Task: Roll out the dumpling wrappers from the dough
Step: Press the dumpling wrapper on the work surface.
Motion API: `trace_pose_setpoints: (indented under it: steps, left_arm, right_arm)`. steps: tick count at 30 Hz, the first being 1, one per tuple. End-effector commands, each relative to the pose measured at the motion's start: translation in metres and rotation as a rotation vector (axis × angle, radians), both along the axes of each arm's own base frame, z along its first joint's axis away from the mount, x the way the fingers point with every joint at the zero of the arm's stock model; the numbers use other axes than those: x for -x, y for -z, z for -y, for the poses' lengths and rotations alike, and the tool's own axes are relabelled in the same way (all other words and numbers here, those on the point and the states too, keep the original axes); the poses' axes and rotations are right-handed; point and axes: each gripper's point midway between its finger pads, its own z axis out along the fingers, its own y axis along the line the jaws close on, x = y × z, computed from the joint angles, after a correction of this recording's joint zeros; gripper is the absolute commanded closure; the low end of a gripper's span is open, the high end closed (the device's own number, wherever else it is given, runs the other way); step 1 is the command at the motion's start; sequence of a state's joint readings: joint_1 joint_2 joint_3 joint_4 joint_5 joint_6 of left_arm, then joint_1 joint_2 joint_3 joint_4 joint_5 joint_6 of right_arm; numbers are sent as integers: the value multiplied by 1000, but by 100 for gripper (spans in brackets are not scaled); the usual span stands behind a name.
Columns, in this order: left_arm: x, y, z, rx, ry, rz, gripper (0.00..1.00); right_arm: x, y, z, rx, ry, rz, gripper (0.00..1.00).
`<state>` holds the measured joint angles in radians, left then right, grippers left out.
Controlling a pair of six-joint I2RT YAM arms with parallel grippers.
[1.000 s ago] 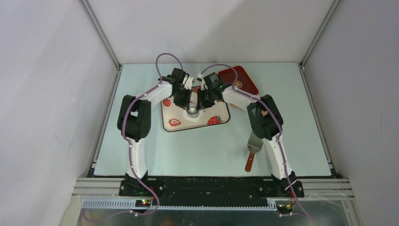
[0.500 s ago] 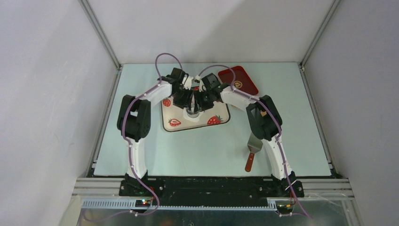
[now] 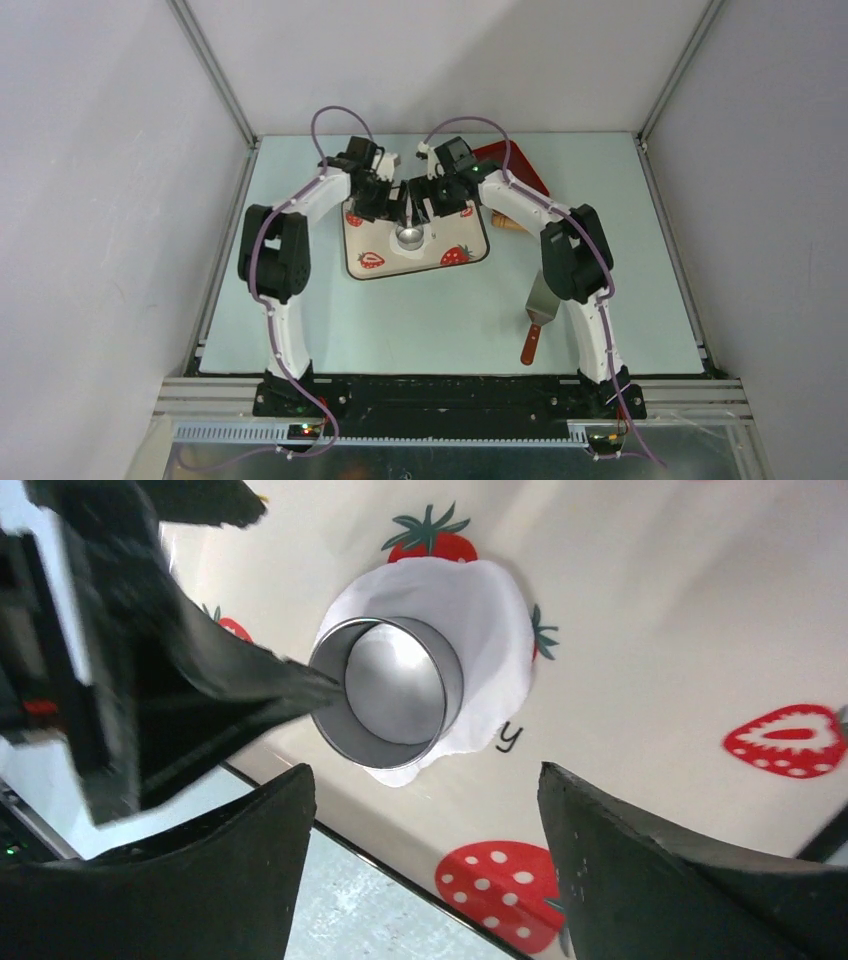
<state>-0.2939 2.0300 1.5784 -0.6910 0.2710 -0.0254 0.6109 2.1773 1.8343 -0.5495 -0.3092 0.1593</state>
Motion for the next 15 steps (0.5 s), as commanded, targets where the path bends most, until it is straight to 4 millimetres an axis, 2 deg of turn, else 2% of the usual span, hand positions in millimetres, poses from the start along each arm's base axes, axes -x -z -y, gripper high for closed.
trace_pose_setpoints:
  steps: [1, 5, 7, 8, 9, 10, 11, 15]
  left_arm:
    - [-17, -52, -25, 75, -35, 119, 0]
    - [-25, -53, -73, 49, -101, 139, 0]
    - [-27, -44, -92, 27, -147, 120, 0]
    - [-25, -36, -99, 6, -169, 100, 0]
    - [-25, -32, -106, -4, -187, 90, 0]
    - [-24, -25, -110, -22, -204, 73, 0]
    - [-24, -19, -114, -29, -214, 60, 0]
    - [-23, -3, -119, -56, -244, 19, 3]
  right_arm:
    - [-1, -42, 9, 61, -82, 106, 12]
    - [-1, -48, 1, 125, -165, 187, 8]
    - [0, -51, -5, 174, -223, 246, 6]
    - [0, -45, -8, 205, -266, 265, 5]
    - [2, -52, -13, 223, -291, 286, 5]
    - [5, -44, -18, 249, -335, 293, 4]
    - [6, -49, -21, 260, -354, 304, 4]
    - [13, -35, -34, 297, -440, 322, 3]
